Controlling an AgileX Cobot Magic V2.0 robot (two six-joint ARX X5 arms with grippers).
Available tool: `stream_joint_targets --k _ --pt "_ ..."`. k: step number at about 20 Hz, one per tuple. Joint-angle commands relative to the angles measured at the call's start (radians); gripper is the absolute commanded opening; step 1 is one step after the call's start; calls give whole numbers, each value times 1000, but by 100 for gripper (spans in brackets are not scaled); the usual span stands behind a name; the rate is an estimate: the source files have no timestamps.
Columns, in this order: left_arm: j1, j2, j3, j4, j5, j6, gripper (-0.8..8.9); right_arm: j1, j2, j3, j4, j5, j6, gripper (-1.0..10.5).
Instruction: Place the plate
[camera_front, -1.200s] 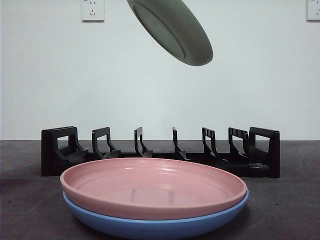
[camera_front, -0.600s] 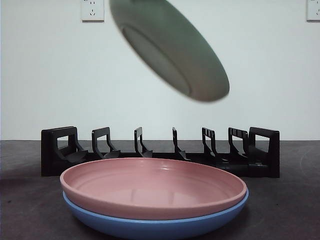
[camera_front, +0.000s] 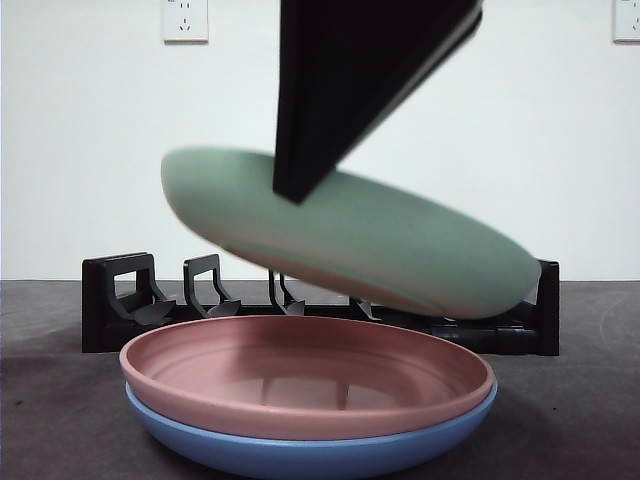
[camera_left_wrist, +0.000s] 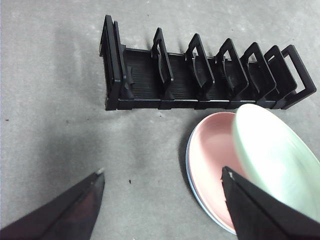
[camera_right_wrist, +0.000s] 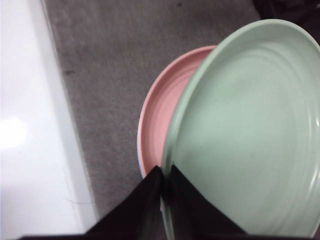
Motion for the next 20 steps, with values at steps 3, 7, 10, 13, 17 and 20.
stream_joint_targets --k 3,7,10,13,17,20 --pt "-1 2 20 7 0 -1 371 -3 73 13 17 -42 -103 18" --pt "-1 2 20 7 0 -1 371 -18 128 13 37 -48 -151 18" --pt "-1 2 20 7 0 0 371 -33 159 13 56 -66 -165 18" --pt "-1 2 20 7 0 0 371 -56 187 13 66 -112 -173 19" --pt "-1 2 20 7 0 0 372 -65 198 14 63 -148 -170 98" --pt "-1 2 20 7 0 0 374 -64 185 35 26 -151 -115 155"
